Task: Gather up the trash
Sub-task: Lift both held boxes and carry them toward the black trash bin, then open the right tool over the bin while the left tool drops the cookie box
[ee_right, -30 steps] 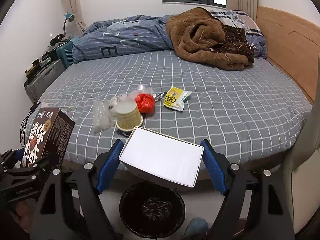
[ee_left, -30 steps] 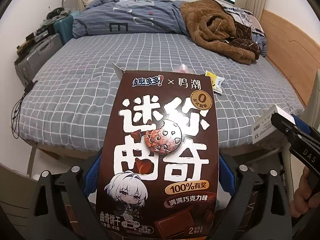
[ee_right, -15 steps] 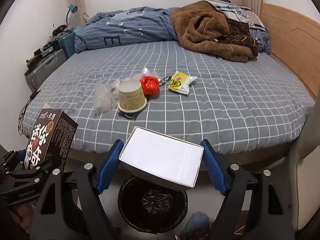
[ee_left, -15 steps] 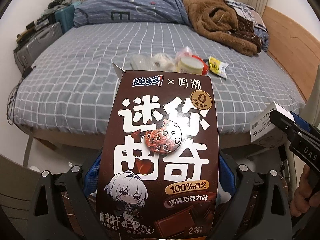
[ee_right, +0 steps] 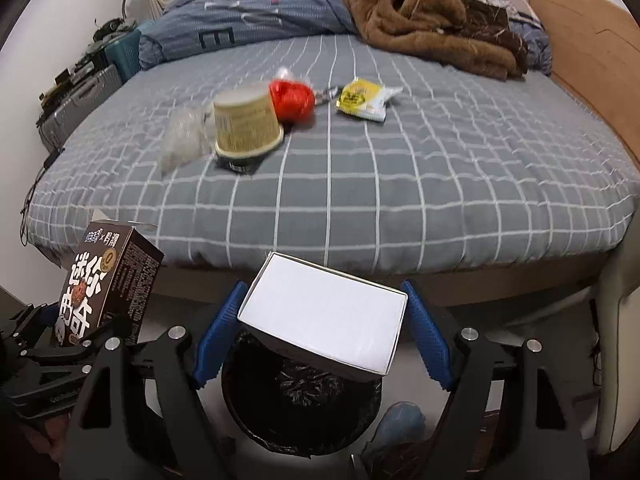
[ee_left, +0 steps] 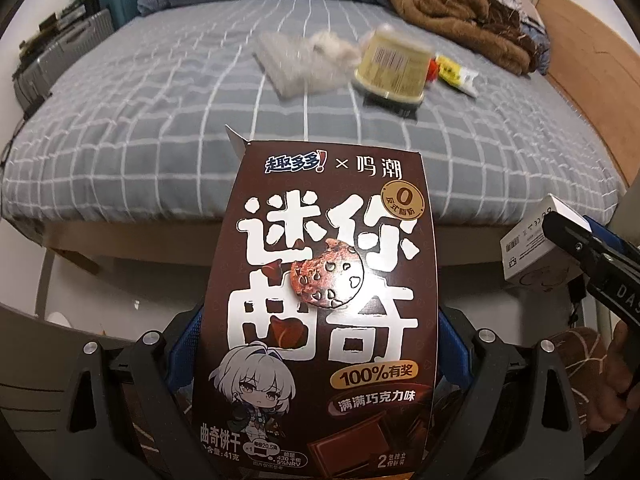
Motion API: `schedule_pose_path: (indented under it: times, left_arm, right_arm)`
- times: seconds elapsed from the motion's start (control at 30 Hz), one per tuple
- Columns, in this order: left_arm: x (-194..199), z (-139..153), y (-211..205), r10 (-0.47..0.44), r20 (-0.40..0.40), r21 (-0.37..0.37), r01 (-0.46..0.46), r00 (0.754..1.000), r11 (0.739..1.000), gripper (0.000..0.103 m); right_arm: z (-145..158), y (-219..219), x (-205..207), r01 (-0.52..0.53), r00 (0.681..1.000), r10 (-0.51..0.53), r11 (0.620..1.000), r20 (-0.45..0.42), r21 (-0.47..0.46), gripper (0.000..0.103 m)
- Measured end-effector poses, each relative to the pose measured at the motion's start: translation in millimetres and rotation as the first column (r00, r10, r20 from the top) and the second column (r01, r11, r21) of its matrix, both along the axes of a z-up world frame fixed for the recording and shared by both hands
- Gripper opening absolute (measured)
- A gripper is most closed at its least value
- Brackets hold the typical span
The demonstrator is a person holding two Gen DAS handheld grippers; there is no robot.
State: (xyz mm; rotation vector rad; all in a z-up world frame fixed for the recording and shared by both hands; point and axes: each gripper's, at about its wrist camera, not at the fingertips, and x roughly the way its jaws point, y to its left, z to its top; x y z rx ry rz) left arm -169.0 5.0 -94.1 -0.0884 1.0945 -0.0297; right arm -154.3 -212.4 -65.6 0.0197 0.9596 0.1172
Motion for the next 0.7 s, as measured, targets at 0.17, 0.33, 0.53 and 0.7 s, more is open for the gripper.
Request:
schedule_pose_path:
  times: [0.17,0.33,0.53,0.7]
  left_arm:
    - [8,-37,0,0.01,-0.051,-0.015,-0.011,0.999,1.0,0.091]
    - [13,-71,-4,0.013,-0.099,-0.003,-0.014,0.995,1.0,0.091]
    - [12,-103,-10,0.015,-0.144,-0.012,-0.017,0.989,1.0,0.09]
    - [13,-125,-15,0.021,-0.165,0.0,-0.021,0.986,1.0,0.09]
  right_arm:
    - [-36,1,9,-0.012,0.998,0.012,1.0,-0.055,0.005,0.075]
    - [-69,4,17,-0.02,0.994,0.02,1.0,-0.107,0.003,0.075]
    - [-102,12,20,-0.042,0.987,0.042,0.999,-0.156,0.001,0.075]
    - [-129,19,19,-0.055,0.978,0.054,0.998,-0.202,0.003,0.075]
